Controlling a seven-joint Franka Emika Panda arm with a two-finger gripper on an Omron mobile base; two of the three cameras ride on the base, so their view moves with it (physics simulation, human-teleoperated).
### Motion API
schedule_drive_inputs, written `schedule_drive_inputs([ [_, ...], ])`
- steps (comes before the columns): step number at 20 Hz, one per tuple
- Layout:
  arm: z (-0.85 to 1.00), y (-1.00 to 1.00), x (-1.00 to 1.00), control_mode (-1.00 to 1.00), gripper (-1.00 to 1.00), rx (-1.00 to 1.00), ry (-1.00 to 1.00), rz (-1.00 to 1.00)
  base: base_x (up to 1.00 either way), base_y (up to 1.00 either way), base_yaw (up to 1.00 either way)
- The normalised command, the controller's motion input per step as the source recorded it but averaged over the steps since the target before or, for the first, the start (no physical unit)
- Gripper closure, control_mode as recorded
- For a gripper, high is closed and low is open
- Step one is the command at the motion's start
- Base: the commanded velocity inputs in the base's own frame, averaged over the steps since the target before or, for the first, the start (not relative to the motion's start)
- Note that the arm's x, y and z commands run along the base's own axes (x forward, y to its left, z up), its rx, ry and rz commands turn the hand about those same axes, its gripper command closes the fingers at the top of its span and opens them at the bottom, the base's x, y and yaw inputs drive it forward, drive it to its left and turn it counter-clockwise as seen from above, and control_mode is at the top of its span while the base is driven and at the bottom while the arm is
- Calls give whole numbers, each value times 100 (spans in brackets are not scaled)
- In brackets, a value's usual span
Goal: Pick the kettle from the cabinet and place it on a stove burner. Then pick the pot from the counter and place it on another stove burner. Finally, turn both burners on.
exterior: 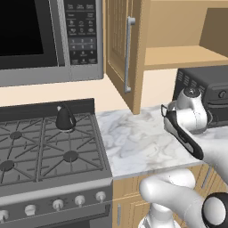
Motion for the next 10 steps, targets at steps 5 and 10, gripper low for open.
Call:
schedule_drive_inputs([
  [5,25,-3,-31,-100,100,0,0,0,0,0,0],
  [10,23,-1,-31,-100,100,0,0,0,0,0,0],
])
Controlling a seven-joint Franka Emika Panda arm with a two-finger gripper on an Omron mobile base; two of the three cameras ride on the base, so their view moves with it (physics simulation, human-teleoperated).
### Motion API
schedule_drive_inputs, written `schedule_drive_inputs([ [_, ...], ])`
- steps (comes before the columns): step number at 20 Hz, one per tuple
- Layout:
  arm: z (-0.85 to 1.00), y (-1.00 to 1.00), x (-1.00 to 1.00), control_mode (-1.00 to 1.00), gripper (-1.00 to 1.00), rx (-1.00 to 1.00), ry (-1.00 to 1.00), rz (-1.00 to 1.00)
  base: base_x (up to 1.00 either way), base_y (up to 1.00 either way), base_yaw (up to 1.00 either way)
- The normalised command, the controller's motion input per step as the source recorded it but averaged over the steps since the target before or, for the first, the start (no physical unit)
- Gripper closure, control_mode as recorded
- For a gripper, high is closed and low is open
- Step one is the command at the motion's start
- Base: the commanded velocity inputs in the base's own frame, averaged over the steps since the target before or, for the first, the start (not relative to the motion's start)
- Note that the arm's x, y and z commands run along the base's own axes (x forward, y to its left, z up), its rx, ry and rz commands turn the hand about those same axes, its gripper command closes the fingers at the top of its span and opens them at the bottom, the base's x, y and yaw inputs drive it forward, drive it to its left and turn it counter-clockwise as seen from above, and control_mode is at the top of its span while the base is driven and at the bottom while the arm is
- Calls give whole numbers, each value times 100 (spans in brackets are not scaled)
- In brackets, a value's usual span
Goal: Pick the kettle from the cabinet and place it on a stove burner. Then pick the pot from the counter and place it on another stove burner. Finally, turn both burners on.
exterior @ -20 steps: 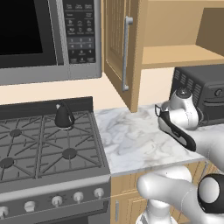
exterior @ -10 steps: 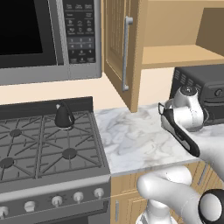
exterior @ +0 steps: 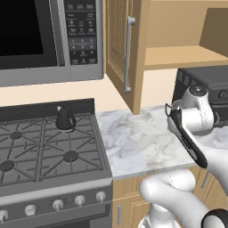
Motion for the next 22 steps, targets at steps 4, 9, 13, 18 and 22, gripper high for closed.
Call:
schedule_drive_inputs([
  [4,23,-2,-33,-100,100,0,0,0,0,0,0],
  [9,21,-1,-34,-100,100,0,0,0,0,0,0],
  [13,19,-2,-35,-100,100,0,0,0,0,0,0],
  [18,18,-2,-35,-100,100,0,0,0,0,0,0],
  [22,21,-2,-35,-100,100,0,0,0,0,0,0],
])
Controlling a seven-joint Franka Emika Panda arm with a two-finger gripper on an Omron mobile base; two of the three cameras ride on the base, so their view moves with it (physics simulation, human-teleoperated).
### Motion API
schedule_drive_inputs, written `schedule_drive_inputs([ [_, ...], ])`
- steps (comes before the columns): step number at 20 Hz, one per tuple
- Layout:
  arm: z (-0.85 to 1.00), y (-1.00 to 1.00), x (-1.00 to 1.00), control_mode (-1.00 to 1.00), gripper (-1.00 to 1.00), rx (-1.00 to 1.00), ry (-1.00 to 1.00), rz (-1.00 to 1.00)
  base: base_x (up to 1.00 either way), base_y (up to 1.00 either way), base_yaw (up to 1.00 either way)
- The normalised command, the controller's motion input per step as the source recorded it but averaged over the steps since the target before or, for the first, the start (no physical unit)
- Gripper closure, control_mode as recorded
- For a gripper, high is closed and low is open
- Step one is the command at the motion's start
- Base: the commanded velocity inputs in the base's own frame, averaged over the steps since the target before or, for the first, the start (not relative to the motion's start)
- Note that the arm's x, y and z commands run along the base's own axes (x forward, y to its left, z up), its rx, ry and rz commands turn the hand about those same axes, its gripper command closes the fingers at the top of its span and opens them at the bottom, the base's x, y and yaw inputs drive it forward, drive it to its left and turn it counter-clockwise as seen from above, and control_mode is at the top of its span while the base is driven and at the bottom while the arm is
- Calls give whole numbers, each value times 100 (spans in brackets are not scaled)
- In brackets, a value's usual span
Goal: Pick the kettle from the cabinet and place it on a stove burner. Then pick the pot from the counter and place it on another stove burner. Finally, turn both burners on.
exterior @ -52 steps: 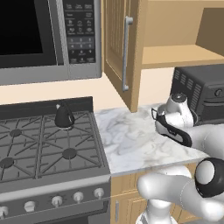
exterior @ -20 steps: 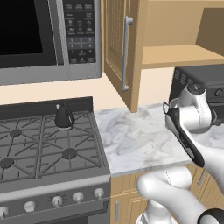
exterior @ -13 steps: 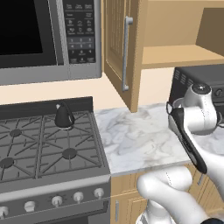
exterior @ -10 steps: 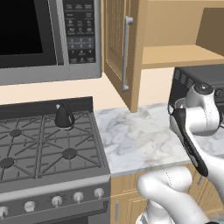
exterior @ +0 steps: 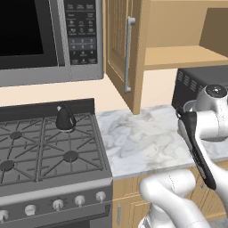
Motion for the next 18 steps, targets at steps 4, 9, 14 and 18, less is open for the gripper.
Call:
schedule_drive_inputs([
  [4,24,0,-35,-100,100,0,0,0,0,0,0],
  [9,24,0,-38,-100,100,0,0,1,0,0,0],
  [14,22,0,-38,-100,100,0,0,1,0,0,0],
  [18,20,0,-36,-100,100,0,0,2,0,0,0],
])
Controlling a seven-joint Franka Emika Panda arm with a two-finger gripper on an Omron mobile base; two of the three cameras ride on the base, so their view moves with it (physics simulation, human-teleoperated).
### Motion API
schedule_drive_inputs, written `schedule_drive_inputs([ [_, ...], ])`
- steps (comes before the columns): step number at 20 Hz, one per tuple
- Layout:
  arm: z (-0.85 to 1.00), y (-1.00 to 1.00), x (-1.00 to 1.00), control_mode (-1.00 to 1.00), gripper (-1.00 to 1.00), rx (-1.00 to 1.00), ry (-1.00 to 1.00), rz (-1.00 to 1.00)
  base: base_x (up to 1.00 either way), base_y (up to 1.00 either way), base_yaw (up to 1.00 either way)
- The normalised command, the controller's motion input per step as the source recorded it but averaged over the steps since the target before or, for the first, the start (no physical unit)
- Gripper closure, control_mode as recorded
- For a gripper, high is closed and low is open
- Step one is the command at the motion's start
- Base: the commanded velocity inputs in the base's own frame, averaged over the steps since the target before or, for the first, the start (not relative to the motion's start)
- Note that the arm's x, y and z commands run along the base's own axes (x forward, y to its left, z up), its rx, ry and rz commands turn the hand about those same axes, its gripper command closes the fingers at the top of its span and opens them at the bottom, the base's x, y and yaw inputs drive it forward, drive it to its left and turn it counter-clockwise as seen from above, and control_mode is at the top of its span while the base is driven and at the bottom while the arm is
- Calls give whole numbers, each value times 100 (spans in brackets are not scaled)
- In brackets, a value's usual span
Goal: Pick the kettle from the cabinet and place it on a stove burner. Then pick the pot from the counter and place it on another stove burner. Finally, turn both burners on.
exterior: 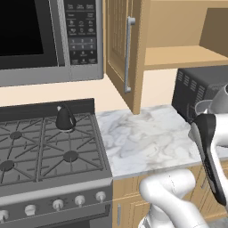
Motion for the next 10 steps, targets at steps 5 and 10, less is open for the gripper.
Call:
schedule_drive_inputs([
  [5,19,0,-36,-100,100,0,0,2,0,0,0],
  [10,9,0,-36,-100,100,0,0,2,0,0,0],
])
